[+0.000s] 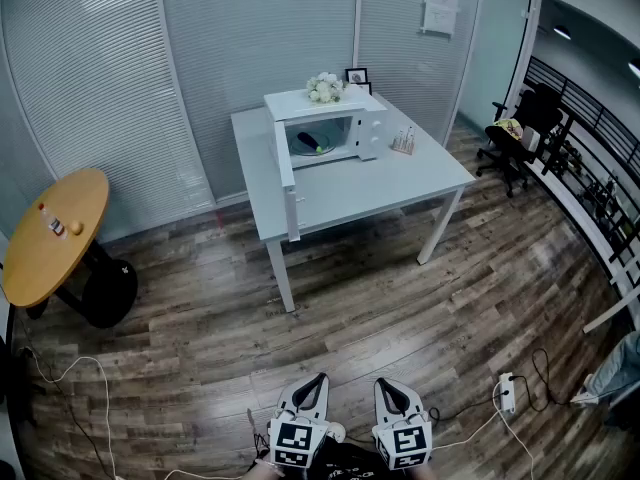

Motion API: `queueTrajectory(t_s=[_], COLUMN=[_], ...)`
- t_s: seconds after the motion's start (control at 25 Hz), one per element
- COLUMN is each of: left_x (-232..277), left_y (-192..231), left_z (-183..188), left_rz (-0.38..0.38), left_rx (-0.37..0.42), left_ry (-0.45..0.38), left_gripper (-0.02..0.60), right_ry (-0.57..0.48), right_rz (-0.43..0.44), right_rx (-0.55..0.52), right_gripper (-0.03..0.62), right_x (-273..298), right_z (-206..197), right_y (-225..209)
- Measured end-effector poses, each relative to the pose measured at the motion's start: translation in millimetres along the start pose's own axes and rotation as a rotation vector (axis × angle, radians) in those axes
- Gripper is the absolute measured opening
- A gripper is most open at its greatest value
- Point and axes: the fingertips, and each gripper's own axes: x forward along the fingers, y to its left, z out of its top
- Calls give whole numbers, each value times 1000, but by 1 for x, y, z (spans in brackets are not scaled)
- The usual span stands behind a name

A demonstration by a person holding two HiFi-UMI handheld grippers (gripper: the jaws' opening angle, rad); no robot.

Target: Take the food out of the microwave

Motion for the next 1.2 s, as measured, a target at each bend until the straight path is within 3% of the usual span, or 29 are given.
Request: queueTrajectory(t_s=[0.48, 0.84, 1.2], left_x=[14, 29, 69], left_y=[-18, -16, -14], left_z=[-3, -3, 1], left_rz=[9, -4, -66], left_rx=[3, 14, 4], left_ry=[2, 9, 18], left_gripper=[8, 8, 8], right_ry=[-29, -15, 8], right_rz=[50, 45, 1], right_rx=[-3, 2, 48], right_gripper=[3, 3, 3], right_x=[2, 9, 28], right_z=[-15, -20, -20], right_y=[-12, -20, -43])
